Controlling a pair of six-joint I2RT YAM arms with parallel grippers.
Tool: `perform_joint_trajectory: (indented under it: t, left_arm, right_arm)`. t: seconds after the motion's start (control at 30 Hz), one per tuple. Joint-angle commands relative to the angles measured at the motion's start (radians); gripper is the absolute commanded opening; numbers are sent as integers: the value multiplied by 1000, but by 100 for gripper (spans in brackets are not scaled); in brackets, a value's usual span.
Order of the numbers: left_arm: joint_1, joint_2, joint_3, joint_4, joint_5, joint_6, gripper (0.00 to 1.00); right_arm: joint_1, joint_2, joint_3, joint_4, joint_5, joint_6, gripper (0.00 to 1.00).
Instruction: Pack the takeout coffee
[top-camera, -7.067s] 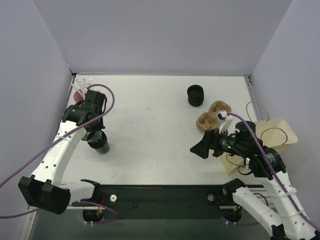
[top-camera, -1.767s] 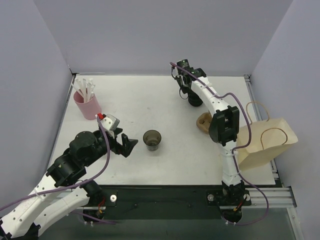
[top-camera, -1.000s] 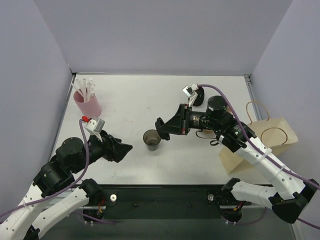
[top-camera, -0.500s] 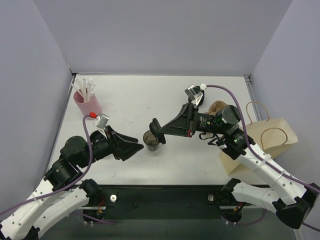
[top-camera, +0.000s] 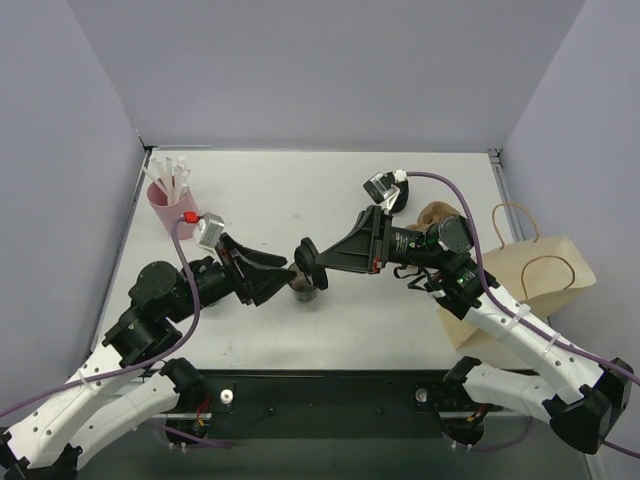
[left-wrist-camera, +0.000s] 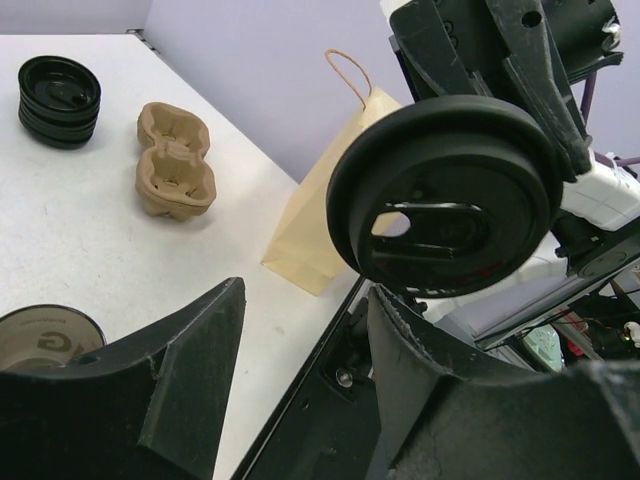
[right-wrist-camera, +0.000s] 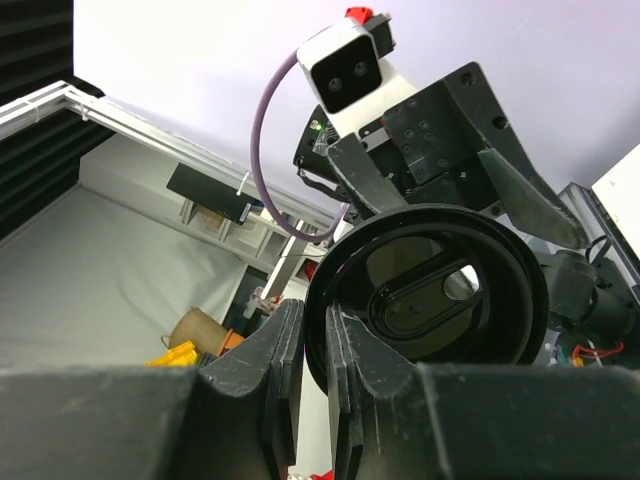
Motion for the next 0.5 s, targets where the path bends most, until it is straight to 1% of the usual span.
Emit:
perform_joint_trajectory:
  t: [0.0, 0.13, 0.23, 0.33, 0.4, 0.47]
  left_arm:
    - [2, 42, 51, 121, 16, 7, 60]
    - [2, 55, 45, 159, 21, -2, 59]
    - [3, 49, 36, 187, 53, -13, 59]
    - [3, 29, 28, 188, 62, -7, 63]
    - [2, 13, 21, 177, 64, -4, 64]
    - [2, 3, 10, 176, 59, -4, 64]
  right_arm:
    - [11, -13, -2, 112, -18, 19, 13]
    - [16, -22, -11, 112, -19, 22, 13]
    - [16, -30, -17, 98, -22, 13, 13]
    - [16, -37, -14, 69, -21, -7, 13]
    - [16, -39, -10, 43, -16, -19, 13]
    - [16, -34, -11, 53, -12, -10, 13]
